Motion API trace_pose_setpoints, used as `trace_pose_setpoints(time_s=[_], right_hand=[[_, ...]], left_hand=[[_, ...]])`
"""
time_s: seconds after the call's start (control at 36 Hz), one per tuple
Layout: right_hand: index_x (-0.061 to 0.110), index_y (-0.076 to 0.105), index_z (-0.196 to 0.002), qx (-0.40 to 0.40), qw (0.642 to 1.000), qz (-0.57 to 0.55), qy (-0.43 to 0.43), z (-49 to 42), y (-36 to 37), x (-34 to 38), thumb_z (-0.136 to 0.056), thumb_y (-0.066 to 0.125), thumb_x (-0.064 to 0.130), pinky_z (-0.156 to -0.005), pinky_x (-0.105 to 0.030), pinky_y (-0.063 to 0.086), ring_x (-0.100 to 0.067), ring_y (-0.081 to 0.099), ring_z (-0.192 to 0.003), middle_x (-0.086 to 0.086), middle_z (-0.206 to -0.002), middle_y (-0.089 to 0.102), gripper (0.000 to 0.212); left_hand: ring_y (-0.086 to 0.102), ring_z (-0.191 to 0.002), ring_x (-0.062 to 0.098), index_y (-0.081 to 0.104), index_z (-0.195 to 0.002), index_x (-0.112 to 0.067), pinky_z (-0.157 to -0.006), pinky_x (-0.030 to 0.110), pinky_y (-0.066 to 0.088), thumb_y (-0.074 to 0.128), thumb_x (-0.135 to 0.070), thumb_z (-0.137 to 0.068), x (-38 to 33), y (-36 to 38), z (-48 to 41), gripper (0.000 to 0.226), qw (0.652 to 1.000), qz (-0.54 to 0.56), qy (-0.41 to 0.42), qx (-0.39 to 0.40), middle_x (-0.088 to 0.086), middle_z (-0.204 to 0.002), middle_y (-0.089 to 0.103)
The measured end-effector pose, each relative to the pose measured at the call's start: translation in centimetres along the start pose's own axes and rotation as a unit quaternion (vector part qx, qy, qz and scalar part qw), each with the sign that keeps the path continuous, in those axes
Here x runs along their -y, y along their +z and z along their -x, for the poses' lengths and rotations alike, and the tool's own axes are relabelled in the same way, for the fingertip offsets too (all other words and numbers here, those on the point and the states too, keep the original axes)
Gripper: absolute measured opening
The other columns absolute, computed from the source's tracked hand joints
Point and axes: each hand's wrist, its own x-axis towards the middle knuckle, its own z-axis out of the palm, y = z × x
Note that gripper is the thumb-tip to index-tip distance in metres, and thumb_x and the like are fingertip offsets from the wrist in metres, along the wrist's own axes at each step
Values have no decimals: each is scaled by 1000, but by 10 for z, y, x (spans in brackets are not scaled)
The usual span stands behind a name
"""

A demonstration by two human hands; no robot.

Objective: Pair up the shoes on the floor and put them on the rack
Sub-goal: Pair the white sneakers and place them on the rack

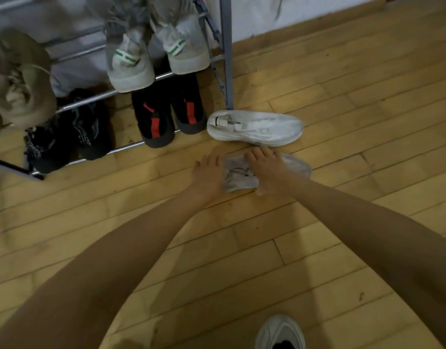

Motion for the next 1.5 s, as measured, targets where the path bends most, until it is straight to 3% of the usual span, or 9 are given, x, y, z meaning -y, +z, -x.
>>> trace_pose_setpoints(time_s=[0.14, 0.39, 0.67, 0.75, 0.83, 0.92, 1.11, 1.36, 1.5], right_hand=[[12, 23, -145, -26, 990, 69, -118, -9, -7, 34, -89, 55, 21, -109, -47, 23, -25, 28, -135, -6, -147, 28, 64], [19, 26, -144, -8, 972, 51, -227, -31, -16, 88, -92, 54, 20, -112, -57, 15, -17, 18, -142, 1, -151, 26, 58], [17, 28, -146, -44, 982, -138, -118, -54, -20, 78, -89, 57, 18, -114, -46, 19, -30, 14, -143, -7, -154, 21, 64], [5, 50, -131, -173, 935, -308, 3, -64, -25, 61, -87, 52, 4, -105, -36, 33, -36, 37, -128, -21, -138, 39, 44], [5, 45, -137, -162, 910, -369, 99, -79, -28, 46, -93, 44, 4, -108, -41, 30, -38, 37, -128, -25, -139, 38, 44], [4, 40, -140, -104, 915, -382, 82, -94, -31, 44, -95, 40, 3, -107, -37, 32, -34, 40, -129, -20, -141, 41, 45], [-2, 50, -129, -100, 806, -565, 147, -102, -38, 47, -93, 52, 7, -84, -24, 40, -25, 55, -109, -20, -126, 56, 37], [5, 45, -137, -66, 788, -600, 126, -90, -41, 43, -93, 57, 12, -104, -26, 34, -24, 42, -131, -13, -143, 43, 46], [12, 37, -143, -7, 706, -698, 118, -93, -44, 55, -94, 56, 9, -97, -28, 43, -21, 42, -129, -10, -147, 37, 53]], left_hand=[[18, -138, 36, 17, -144, -3, -111, 40, 28, 58, -51, -81, 24, 28, 42, 89, 998, 45, -22, 37, 21, -148, 15], [49, -108, 31, 20, -144, -8, -89, 35, 42, 51, -44, -86, 47, 53, 90, 75, 990, 98, -105, 3, 14, -130, 42], [47, -113, 28, 25, -139, 2, -92, 30, 40, 47, -53, -88, 49, 67, 100, 78, 979, 82, -183, -23, 16, -131, 42], [49, -110, 29, 29, -135, 2, -93, 32, 41, 56, -55, -83, 49, 68, 102, 81, 962, 144, -226, -48, 15, -124, 45], [47, -113, 29, 29, -134, -1, -94, 32, 41, 56, -58, -81, 49, 69, 100, 83, 959, 160, -229, -55, 14, -125, 44], [47, -114, 29, 31, -133, -2, -94, 33, 43, 58, -60, -79, 50, 70, 99, 84, 956, 170, -232, -64, 13, -125, 44], [47, -108, 29, 34, -131, -4, -91, 36, 44, 65, -60, -71, 53, 72, 98, 88, 947, 199, -242, -72, 13, -123, 45], [47, -107, 29, 34, -130, -5, -92, 34, 42, 68, -59, -69, 51, 71, 99, 89, 945, 207, -246, -65, 13, -122, 44], [49, -109, 29, 35, -129, -4, -96, 36, 44, 69, -62, -69, 47, 64, 100, 90, 938, 241, -244, -48, 13, -121, 46]])
